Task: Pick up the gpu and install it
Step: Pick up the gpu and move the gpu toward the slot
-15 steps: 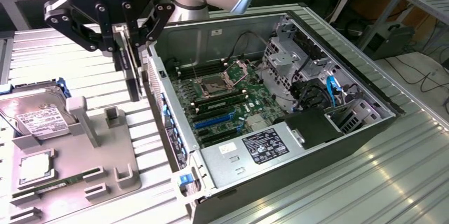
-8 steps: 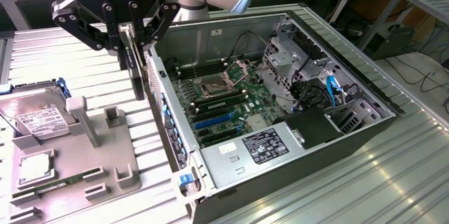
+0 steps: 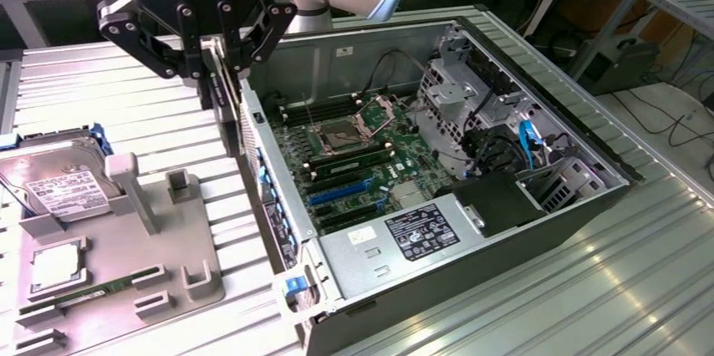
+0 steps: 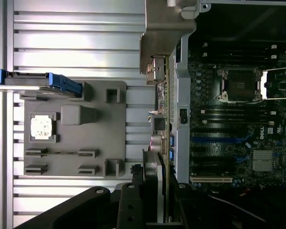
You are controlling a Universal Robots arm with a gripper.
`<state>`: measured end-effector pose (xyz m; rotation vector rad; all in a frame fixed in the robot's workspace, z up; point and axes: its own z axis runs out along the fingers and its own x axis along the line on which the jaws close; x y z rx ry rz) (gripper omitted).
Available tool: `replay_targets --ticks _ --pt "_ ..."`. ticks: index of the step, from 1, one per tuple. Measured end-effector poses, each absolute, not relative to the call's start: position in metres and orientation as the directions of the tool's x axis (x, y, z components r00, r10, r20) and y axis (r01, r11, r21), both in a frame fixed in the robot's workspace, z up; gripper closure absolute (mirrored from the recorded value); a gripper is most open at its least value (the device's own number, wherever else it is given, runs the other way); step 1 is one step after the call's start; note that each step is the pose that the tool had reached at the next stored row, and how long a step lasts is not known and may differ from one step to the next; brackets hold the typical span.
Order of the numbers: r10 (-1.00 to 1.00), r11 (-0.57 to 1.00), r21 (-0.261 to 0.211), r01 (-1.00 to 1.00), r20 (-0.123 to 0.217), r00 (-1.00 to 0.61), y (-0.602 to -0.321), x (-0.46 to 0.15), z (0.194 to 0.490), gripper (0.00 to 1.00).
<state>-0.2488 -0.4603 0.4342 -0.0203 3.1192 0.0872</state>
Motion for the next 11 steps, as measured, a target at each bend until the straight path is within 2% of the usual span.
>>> replay_targets --ticks 11 --pt "-0.012 0.998 0.056 -0.014 -0.021 -1.0 -0.4603 -0.239 0.4342 0.72"
